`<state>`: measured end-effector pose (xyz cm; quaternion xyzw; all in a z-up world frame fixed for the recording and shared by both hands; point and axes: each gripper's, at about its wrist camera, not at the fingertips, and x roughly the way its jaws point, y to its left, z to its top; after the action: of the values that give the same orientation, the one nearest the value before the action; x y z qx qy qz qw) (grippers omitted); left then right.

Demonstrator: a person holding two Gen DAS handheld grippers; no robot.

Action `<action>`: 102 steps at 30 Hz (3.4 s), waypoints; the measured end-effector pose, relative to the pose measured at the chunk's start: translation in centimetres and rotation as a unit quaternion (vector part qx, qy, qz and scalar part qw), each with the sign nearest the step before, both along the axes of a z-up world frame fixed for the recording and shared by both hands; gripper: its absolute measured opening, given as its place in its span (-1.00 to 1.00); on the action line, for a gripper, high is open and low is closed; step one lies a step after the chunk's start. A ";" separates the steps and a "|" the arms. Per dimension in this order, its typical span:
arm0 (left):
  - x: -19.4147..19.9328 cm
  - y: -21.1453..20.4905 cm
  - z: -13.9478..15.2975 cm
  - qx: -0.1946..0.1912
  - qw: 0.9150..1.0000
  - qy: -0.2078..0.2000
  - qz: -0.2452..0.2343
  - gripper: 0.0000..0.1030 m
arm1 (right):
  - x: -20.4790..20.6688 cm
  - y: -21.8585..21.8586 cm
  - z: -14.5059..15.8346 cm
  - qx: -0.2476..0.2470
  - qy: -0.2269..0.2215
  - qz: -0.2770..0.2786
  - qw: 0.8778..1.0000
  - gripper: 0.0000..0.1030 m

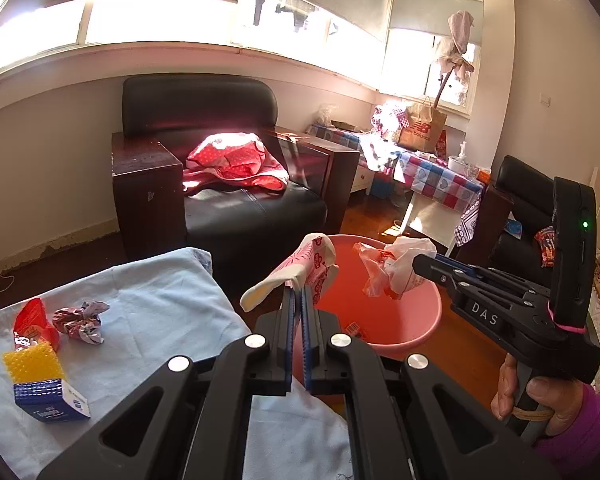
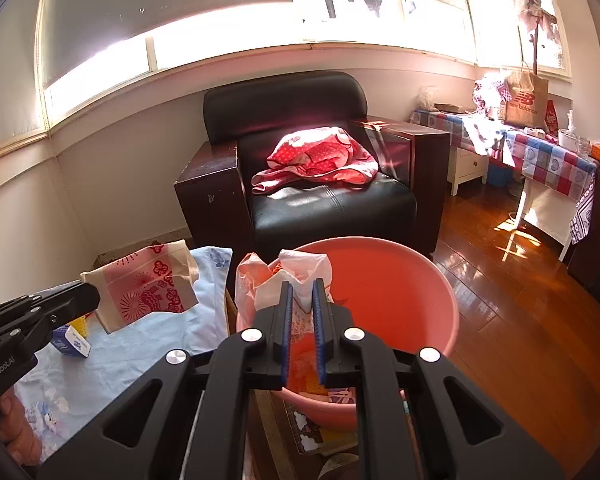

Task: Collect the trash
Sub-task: 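Carry both items over the pink bucket and open both tools to release, then return both tools to the table toward the yellow foam and wrapper, then close the left tool on the yellow foam block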

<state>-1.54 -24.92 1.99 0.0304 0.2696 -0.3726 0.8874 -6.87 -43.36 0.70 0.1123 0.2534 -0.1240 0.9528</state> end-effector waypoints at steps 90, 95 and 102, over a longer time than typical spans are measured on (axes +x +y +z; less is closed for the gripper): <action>5.8 26.6 -4.3 -0.014 0.954 0.053 0.295 0.02 | 9.0 16.3 -4.0 0.025 0.130 0.181 0.975 -0.74; 8.7 27.6 -6.6 -0.034 0.949 0.105 0.294 -0.06 | 10.6 17.0 -4.5 0.027 0.143 0.202 0.968 -0.74; 11.2 26.2 -8.5 -0.029 0.952 0.134 0.273 -0.07 | 13.7 17.9 -4.1 0.072 0.125 0.273 0.951 -0.74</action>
<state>9.67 1.25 -6.52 -0.1202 0.3736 -0.1242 0.9114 6.81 -25.45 -3.36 0.0906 0.3995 0.1468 0.9004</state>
